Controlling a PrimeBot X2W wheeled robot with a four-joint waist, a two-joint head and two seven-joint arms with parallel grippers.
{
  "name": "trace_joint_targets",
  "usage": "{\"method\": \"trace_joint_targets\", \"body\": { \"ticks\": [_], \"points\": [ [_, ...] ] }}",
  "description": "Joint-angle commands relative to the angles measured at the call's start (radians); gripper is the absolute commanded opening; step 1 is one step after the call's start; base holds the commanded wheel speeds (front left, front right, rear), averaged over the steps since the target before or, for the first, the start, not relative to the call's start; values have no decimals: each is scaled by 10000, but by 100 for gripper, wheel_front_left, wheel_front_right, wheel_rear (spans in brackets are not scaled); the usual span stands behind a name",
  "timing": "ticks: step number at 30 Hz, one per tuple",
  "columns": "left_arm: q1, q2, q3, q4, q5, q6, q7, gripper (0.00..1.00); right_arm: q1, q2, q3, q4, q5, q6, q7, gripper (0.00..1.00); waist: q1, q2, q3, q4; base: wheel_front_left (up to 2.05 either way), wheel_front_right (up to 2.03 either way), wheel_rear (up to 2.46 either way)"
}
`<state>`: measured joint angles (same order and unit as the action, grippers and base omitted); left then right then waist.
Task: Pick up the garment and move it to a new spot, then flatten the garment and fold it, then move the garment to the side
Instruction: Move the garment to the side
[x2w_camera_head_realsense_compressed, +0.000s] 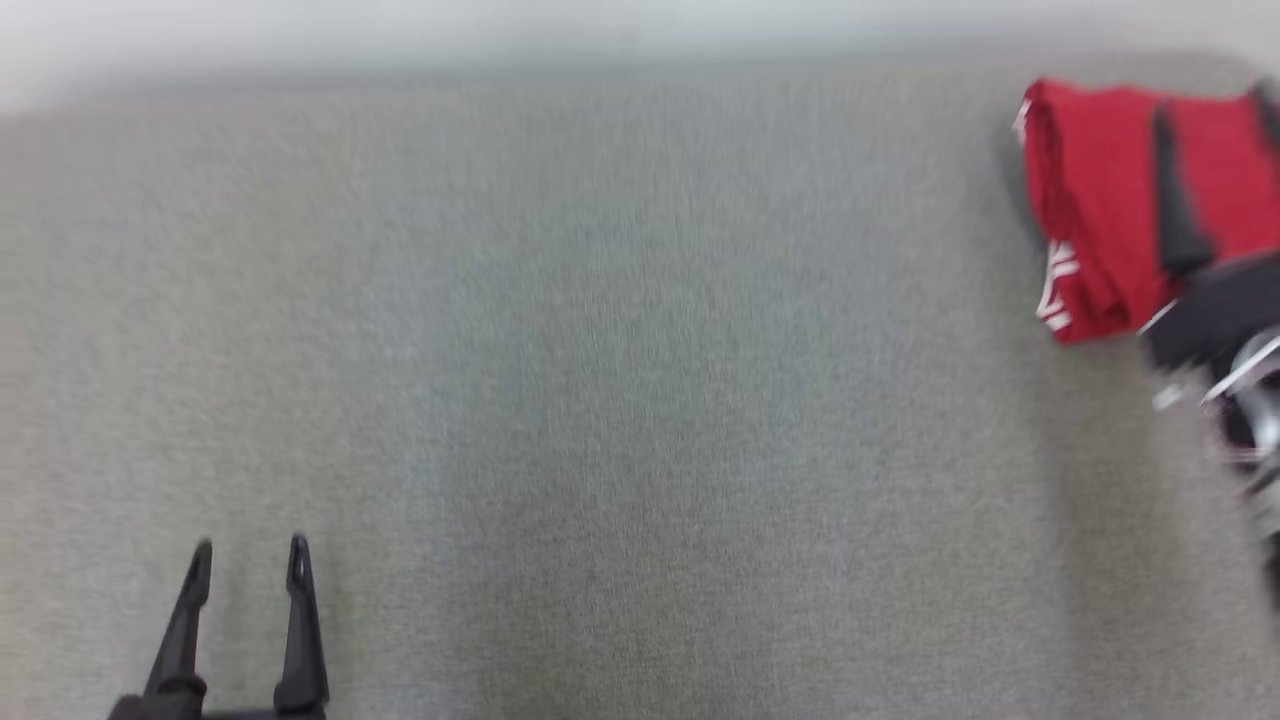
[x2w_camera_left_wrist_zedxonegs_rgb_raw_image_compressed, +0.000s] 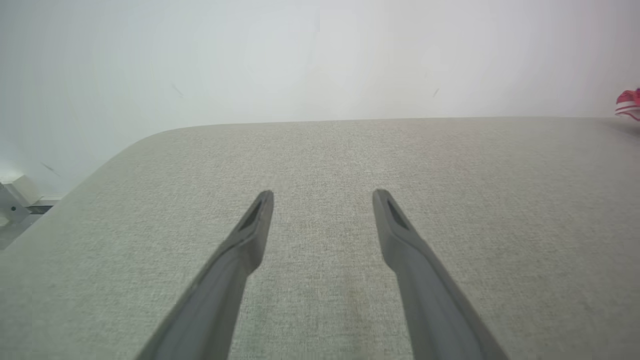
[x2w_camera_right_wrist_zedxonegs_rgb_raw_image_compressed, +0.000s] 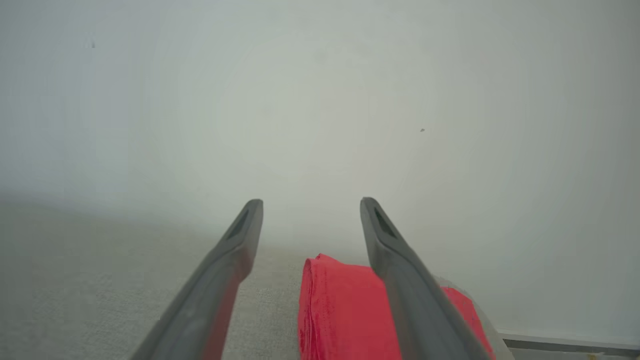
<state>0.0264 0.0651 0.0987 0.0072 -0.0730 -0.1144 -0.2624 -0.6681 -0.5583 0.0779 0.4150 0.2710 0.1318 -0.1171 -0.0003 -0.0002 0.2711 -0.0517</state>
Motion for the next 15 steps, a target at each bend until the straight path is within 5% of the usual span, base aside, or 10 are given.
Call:
{"method": "trace_joint_targets", "body": {
  "ticks": [1, 15],
  "points": [
    [303, -34, 74, 91, -95, 1, -31, 100, 504, 412, -91, -72, 8, -29, -158, 100, 3, 2, -1354, 98, 0, 0, 0],
    [1014, -67, 307, 501, -23, -58, -31, 100, 3749, 2701, -439, -1006, -76, -30, -509, 100, 3, 2, -2684, 135, 0, 0, 0]
  ]
}}
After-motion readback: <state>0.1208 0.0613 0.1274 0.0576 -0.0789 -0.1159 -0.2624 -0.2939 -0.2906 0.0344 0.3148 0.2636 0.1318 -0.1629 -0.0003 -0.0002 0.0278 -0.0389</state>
